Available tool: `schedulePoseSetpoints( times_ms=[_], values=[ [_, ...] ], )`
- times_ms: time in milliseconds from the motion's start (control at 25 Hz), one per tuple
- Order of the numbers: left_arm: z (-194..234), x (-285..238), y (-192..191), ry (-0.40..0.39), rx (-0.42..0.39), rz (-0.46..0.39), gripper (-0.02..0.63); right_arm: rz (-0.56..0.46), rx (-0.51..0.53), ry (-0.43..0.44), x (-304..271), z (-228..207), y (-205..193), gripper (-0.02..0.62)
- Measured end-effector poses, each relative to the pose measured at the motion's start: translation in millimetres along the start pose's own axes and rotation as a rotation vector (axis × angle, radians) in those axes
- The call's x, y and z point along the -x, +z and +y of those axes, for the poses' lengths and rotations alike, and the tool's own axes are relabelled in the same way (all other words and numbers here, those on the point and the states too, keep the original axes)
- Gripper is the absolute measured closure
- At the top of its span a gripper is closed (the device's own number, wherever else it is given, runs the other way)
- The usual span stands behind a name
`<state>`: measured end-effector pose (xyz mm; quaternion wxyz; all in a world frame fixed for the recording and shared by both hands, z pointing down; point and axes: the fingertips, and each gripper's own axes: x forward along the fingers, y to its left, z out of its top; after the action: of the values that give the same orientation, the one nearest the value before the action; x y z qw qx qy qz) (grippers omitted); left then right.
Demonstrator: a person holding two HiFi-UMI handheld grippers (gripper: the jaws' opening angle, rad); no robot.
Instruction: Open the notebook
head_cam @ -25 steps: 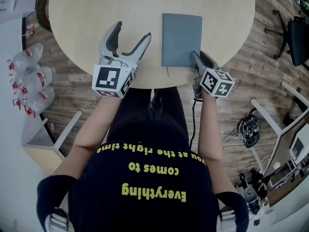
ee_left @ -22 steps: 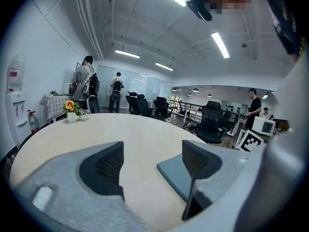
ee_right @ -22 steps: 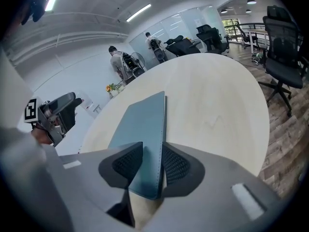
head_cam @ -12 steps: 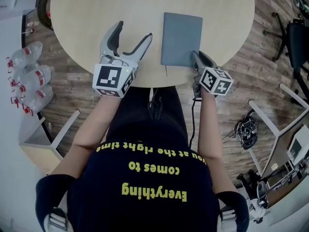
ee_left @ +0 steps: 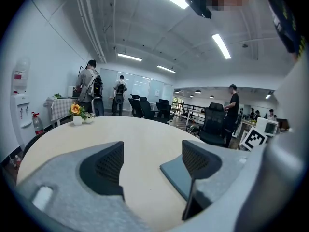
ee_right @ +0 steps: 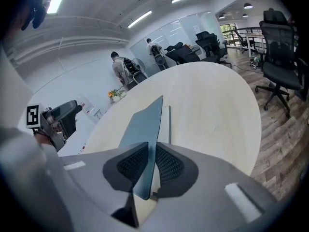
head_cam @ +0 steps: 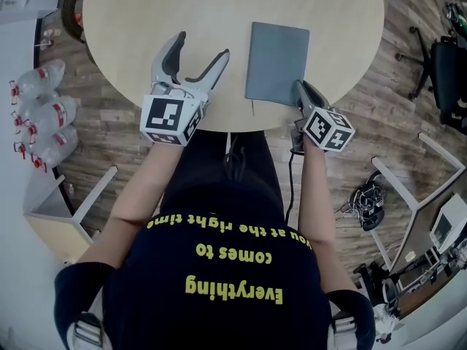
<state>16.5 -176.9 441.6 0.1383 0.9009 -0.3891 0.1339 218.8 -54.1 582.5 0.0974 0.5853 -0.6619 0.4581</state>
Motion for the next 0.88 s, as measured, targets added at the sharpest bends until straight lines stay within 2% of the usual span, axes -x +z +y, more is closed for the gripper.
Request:
schedulePoseSetpoints(
  times_ms=[400, 640, 880],
  values=[
    [13, 16, 19, 0.018, -0.001, -0.036, 0.219, -0.059, 0.105, 0.074, 26, 63, 27, 0.541],
    [25, 26, 28, 0.032, 0.003, -0.059, 0.219, -0.048, 0.196, 0.149, 24, 117, 34, 0.538],
    [36, 33, 34, 0.055, 0.008, -0.079, 0.219, -0.014, 0.325, 0.179, 15, 155, 32, 0.541]
  ],
)
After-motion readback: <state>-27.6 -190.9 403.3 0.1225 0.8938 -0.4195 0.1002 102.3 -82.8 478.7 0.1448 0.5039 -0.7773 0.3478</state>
